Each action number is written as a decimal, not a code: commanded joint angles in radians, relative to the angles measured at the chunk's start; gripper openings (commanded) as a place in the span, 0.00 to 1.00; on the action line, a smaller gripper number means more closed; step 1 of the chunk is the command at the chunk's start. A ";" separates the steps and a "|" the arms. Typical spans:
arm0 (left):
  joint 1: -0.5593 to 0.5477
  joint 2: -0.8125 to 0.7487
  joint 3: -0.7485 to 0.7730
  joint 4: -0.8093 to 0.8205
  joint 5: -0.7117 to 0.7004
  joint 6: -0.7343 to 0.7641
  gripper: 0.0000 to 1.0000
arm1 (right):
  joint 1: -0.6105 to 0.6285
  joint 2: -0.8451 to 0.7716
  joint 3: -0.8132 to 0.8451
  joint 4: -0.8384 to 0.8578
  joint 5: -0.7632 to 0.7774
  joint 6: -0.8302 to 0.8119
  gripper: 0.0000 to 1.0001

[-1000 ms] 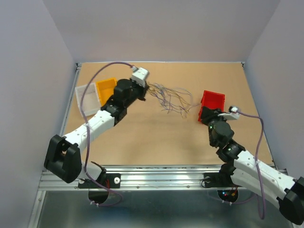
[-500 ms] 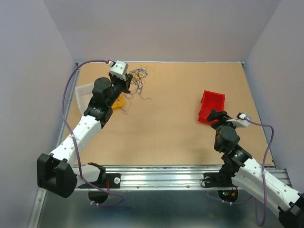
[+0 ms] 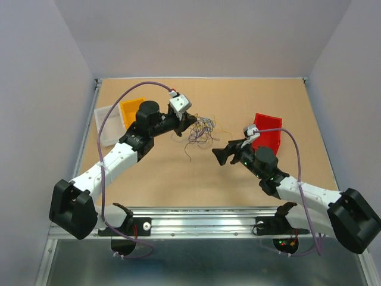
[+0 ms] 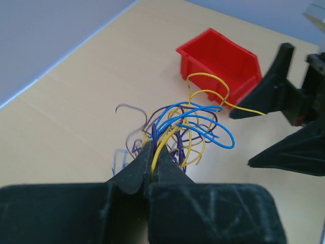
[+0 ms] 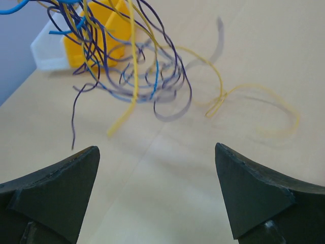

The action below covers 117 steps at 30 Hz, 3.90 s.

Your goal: Untangle the cables

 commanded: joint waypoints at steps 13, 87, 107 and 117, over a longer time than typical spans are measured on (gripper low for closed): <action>-0.077 0.031 0.090 -0.086 0.172 0.070 0.00 | 0.048 0.326 0.149 0.408 0.024 -0.045 0.43; -0.088 -0.052 0.196 -0.054 -0.666 0.094 0.68 | 0.022 0.023 0.072 0.049 0.619 0.133 0.00; -0.161 0.184 -0.021 0.196 0.236 0.251 0.99 | 0.022 -0.053 0.399 -0.258 0.112 0.038 0.01; -0.209 0.408 0.118 0.256 -0.017 0.189 0.92 | 0.022 0.017 0.589 -0.312 -0.049 0.033 0.01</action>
